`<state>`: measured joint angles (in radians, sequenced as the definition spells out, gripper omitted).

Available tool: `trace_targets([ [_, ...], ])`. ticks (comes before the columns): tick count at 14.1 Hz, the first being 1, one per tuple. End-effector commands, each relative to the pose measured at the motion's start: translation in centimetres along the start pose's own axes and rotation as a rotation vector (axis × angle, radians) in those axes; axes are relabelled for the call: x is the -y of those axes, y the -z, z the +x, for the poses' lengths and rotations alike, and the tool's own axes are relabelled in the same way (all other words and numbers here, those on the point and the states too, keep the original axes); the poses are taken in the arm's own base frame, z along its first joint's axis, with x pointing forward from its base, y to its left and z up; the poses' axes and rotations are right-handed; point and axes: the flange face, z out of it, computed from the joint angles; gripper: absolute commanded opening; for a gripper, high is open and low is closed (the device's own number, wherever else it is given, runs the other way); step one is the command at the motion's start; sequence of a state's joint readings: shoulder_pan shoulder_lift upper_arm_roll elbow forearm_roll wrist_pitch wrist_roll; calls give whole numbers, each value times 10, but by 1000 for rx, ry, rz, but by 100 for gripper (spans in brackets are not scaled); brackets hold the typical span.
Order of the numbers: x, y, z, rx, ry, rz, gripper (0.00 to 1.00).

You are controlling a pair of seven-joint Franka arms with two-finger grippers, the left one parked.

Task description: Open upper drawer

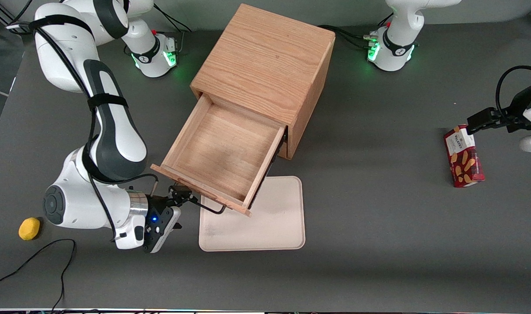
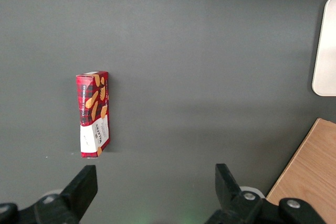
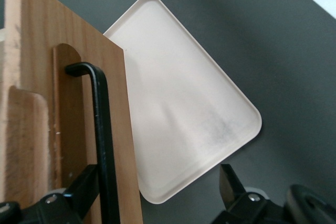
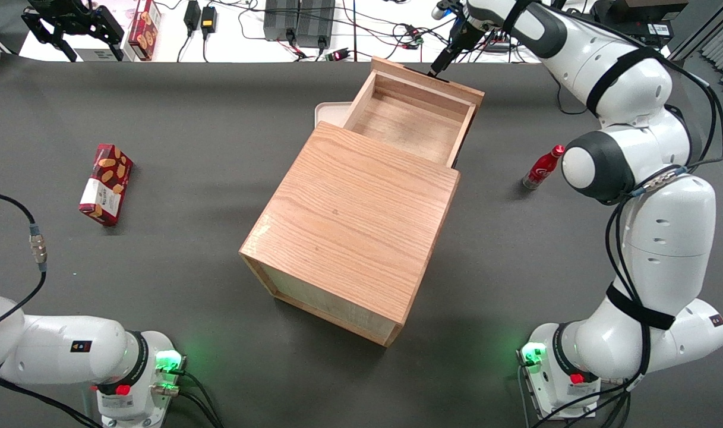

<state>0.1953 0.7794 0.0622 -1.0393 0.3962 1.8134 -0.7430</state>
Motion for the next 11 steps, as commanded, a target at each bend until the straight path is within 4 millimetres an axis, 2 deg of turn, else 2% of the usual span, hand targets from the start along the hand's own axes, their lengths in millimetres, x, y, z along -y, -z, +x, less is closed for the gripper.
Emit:
trace_targets([
  [1,4,23,1,-22,6,23,100],
  [3,9,26,0,-4,9,38,100],
  [5,18,46,-1,9,20,42,100],
  [7,33,70,-5,41,34,46,100],
  [8,40,89,-10,58,19,35,100],
  [11,49,132,-39,182,-99,-9,100],
])
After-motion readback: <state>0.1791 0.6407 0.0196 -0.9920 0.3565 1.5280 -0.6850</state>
